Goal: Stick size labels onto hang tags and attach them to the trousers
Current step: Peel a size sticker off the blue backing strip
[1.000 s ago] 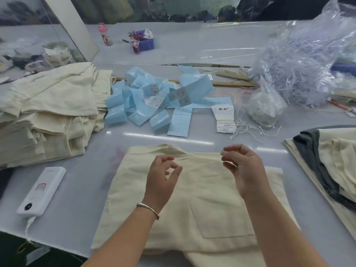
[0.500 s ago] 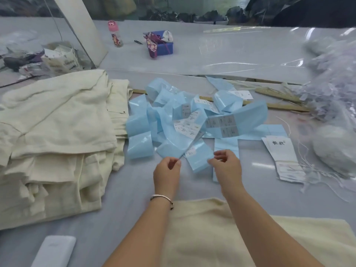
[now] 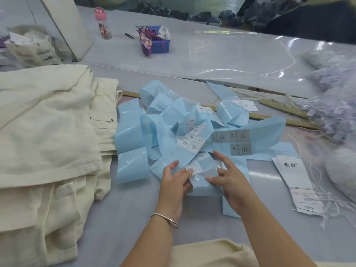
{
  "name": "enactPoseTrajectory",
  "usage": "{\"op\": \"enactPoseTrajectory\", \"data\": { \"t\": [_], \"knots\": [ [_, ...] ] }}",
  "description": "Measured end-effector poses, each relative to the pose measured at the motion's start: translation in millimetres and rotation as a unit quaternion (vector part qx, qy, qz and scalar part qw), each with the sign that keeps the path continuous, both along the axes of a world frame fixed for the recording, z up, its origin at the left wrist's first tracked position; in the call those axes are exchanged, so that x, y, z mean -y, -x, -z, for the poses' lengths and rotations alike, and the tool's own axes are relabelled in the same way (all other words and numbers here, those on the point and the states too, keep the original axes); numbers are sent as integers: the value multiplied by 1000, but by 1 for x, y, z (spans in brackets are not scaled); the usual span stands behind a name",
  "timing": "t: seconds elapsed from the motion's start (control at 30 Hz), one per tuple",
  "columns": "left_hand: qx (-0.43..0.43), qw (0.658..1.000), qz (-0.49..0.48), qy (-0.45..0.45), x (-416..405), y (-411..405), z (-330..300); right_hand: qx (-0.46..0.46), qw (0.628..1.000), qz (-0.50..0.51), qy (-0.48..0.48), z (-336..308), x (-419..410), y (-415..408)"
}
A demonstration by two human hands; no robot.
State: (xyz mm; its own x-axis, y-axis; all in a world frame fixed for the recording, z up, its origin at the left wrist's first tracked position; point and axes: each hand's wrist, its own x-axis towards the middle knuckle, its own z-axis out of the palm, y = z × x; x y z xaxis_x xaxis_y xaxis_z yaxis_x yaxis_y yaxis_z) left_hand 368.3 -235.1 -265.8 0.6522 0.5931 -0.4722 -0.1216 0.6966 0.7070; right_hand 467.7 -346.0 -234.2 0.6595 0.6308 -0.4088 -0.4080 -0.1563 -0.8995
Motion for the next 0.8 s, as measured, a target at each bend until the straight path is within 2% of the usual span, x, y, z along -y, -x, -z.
{"op": "enactPoseTrajectory", "data": {
  "t": [0.13, 0.27, 0.33, 0.4, 0.5, 0.57, 0.7, 0.8],
  "knots": [
    [24, 999, 12, -18, -5, -2, 1, 19, 997, -70, -18, 1, 11, 7],
    [21, 997, 33, -74, -6, -1, 2, 146, 985, -71, 64, 0, 8, 12],
    [16, 993, 43, -108, -4, 1, 3, 267, 955, -52, 118, -1, 1, 13],
    [9, 989, 54, -140, -3, 3, 2, 384, 907, -35, 168, 0, -4, 13],
    [8, 983, 61, -174, -4, 5, 3, 500, 833, -41, 234, 2, -11, 11],
    [7, 979, 63, -194, -4, 6, 3, 517, 820, -43, 241, 2, -15, 10],
    [-10, 971, 77, -226, -6, 9, 5, 523, 817, -44, 240, 0, -22, 11],
    [-21, 977, 75, -198, -9, 7, 5, 533, 812, -41, 233, -2, -25, 13]
  ]
}}
